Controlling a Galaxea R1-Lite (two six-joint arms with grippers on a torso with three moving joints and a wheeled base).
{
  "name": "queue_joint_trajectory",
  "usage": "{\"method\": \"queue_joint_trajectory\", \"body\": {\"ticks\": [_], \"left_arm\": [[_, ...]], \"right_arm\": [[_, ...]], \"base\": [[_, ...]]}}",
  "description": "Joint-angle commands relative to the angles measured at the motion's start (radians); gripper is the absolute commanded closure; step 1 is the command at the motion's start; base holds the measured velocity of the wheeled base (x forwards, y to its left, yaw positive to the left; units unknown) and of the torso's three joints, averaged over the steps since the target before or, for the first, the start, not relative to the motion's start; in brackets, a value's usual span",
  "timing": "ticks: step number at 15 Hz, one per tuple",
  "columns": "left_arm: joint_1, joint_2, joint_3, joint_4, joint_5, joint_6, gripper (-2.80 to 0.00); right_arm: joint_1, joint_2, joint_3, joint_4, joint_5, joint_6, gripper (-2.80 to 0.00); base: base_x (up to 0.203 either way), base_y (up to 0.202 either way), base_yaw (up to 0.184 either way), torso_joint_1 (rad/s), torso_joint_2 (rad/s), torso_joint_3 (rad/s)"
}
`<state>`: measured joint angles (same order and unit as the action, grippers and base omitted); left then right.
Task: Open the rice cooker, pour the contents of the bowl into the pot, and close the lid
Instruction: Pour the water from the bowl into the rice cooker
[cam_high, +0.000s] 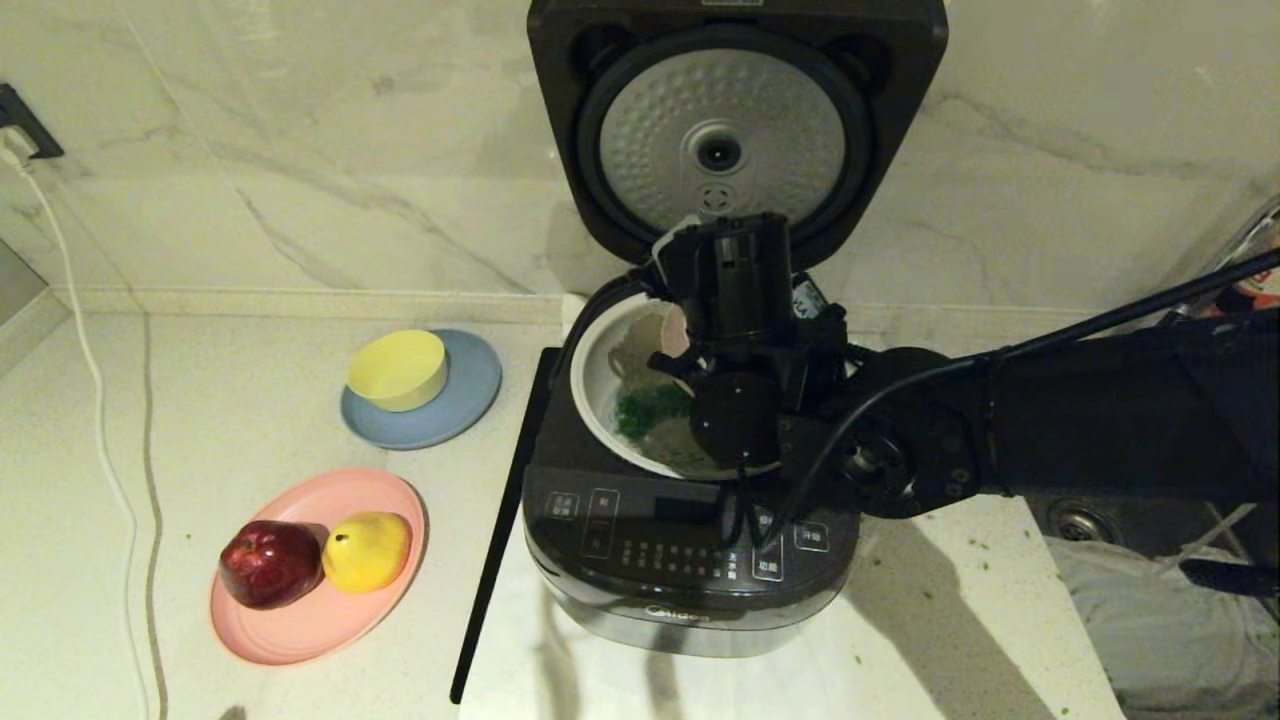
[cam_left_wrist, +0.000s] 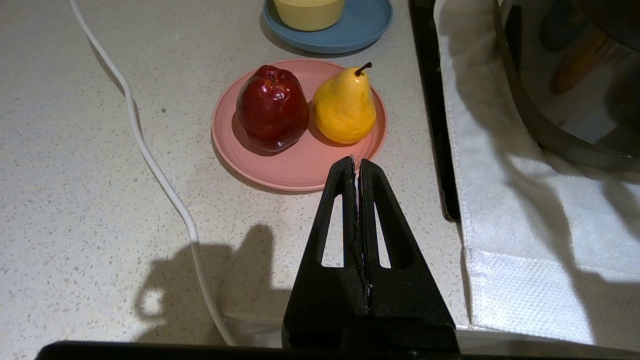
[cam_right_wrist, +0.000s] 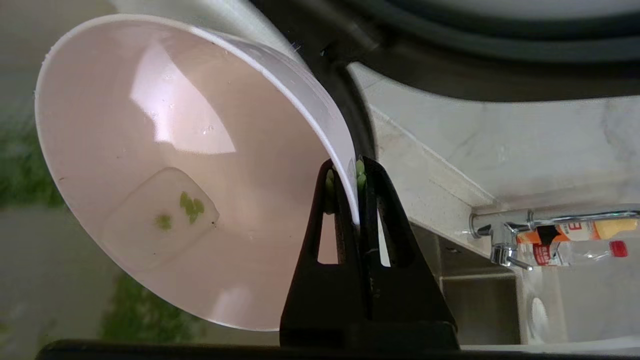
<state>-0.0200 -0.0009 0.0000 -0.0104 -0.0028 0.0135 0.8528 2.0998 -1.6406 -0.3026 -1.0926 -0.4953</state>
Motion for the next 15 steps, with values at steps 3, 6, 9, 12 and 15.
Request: {"method": "queue_joint_trajectory", "body": {"ticks": [3, 6, 9, 12, 15], "left_arm": [[0.000, -0.001, 0.008, 0.000, 0.000, 0.000, 0.00], [0.000, -0.001, 0.008, 0.000, 0.000, 0.000, 0.00], [0.000, -0.001, 0.008, 0.000, 0.000, 0.000, 0.00], [0.000, -0.001, 0.008, 0.000, 0.000, 0.000, 0.00], [0.000, -0.001, 0.008, 0.000, 0.000, 0.000, 0.00]], "right_arm": [[-0.007, -0.008, -0.029, -0.012, -0.007, -0.003, 0.00], [0.005, -0.024, 0.039, -0.047, -0.006, -0.003, 0.00], [0.005, -0.028, -0.019, -0.076, -0.006, -0.005, 0.00], [0.007, -0.038, 0.043, -0.091, -0.006, -0.005, 0.00], [0.005, -0.043, 0.032, -0.102, -0.007, -0.012, 0.00]], "base": [[0.000, 0.000, 0.000, 0.000, 0.00, 0.000], [0.000, 0.000, 0.000, 0.000, 0.00, 0.000], [0.000, 0.000, 0.000, 0.000, 0.00, 0.000], [0.000, 0.000, 0.000, 0.000, 0.00, 0.000], [0.000, 0.000, 0.000, 0.000, 0.00, 0.000]]}}
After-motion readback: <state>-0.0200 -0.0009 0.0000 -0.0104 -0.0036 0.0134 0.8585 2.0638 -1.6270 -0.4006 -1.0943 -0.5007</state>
